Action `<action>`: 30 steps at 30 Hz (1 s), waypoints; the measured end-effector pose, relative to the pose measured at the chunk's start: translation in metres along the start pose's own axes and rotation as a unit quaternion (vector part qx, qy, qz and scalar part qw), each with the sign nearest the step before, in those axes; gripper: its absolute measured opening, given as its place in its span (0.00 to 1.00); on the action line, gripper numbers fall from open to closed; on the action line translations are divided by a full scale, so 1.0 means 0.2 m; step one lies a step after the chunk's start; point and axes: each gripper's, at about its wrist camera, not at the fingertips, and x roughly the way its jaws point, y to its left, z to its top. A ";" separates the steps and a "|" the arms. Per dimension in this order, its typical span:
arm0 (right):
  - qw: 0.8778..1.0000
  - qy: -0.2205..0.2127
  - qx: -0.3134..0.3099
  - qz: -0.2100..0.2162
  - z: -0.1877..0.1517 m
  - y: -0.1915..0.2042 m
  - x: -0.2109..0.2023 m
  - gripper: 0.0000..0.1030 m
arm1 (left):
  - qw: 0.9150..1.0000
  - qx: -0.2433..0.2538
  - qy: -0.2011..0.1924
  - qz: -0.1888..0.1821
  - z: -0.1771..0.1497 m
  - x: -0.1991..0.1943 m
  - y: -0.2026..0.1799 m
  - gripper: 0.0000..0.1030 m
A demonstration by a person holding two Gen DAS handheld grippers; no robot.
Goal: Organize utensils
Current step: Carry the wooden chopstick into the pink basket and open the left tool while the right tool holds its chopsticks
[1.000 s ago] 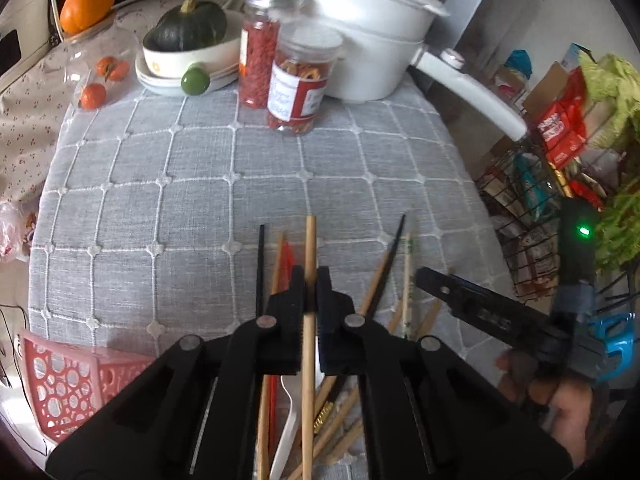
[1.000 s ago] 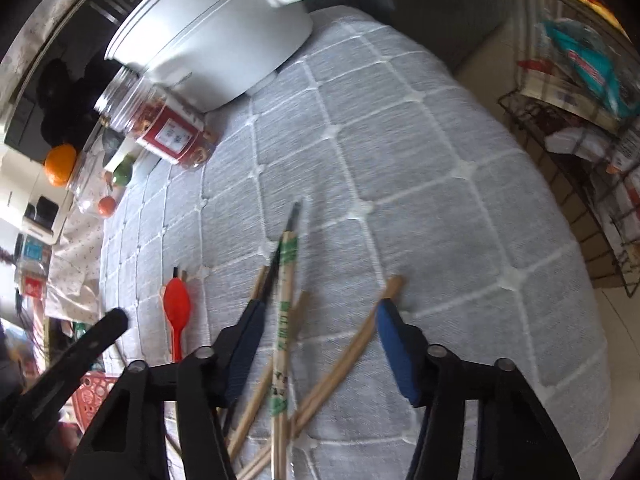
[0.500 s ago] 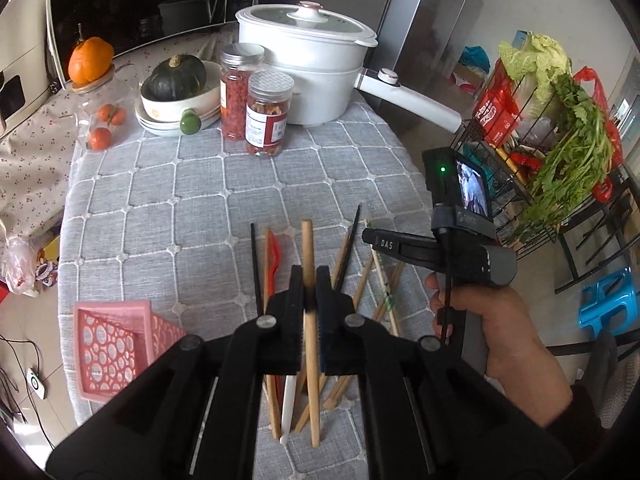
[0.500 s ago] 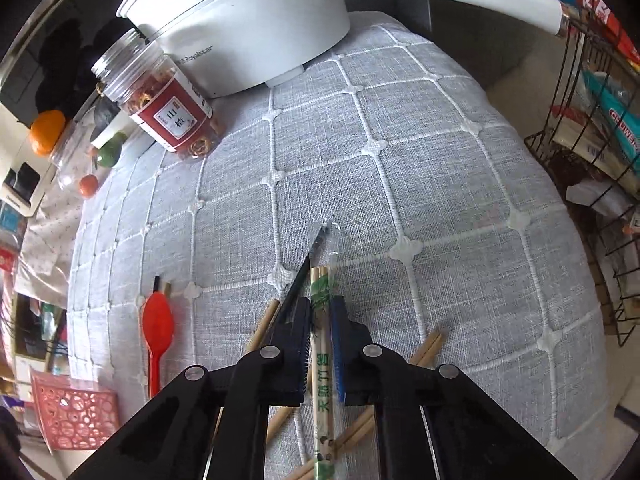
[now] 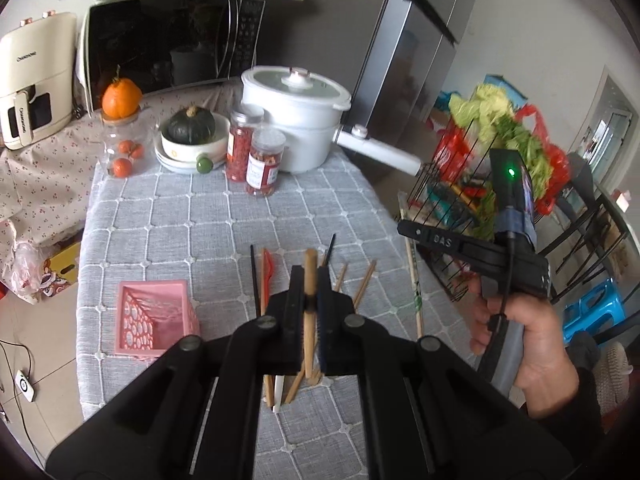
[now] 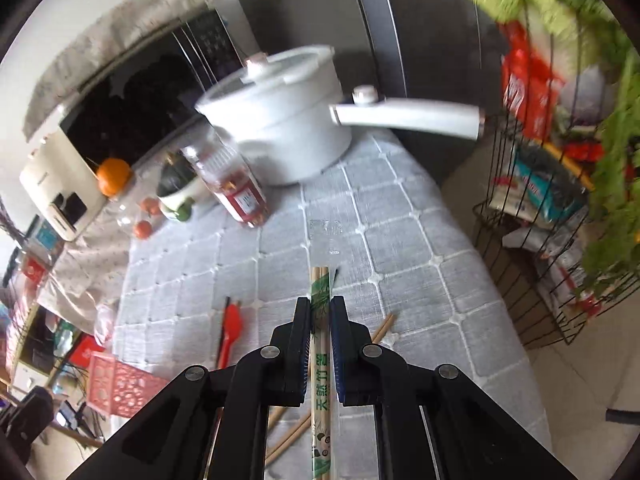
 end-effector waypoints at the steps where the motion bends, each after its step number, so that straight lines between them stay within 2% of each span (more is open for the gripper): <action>1: 1.000 -0.012 -0.002 0.004 -0.01 0.01 -0.05 0.09 | 1.000 -0.001 -0.009 -0.003 0.00 -0.03 0.00 0.06; 8: 0.995 -0.087 -0.027 0.048 -0.04 0.17 -0.34 0.09 | 0.996 0.000 -0.083 -0.017 0.08 -0.29 0.00 0.06; 11: 0.989 -0.116 -0.042 0.083 -0.03 0.26 -0.43 0.09 | 0.993 0.000 -0.119 -0.012 0.12 -0.40 0.02 0.06; 13: 0.984 -0.132 -0.046 0.112 -0.03 0.31 -0.48 0.10 | 0.990 0.001 -0.143 0.001 0.14 -0.47 0.04 0.06; 17: 0.971 -0.154 -0.045 0.174 -0.02 0.40 -0.54 0.09 | 0.981 0.013 -0.186 0.055 0.18 -0.57 0.09 0.06; 19: 0.965 -0.151 -0.037 0.212 -0.02 0.44 -0.54 0.10 | 0.979 0.011 -0.190 0.073 0.19 -0.57 0.13 0.06; 23: 0.960 -0.153 -0.043 0.229 -0.02 0.55 -0.48 0.10 | 0.976 0.020 -0.179 0.120 0.20 -0.51 0.20 0.06; 26: 0.954 -0.158 -0.038 0.251 -0.02 0.60 -0.44 0.09 | 0.980 0.028 -0.147 0.134 0.20 -0.42 0.25 0.06; 30: 0.944 -0.175 -0.032 0.279 -0.03 0.72 -0.38 0.10 | 0.980 0.038 -0.112 0.163 0.17 -0.31 0.32 0.06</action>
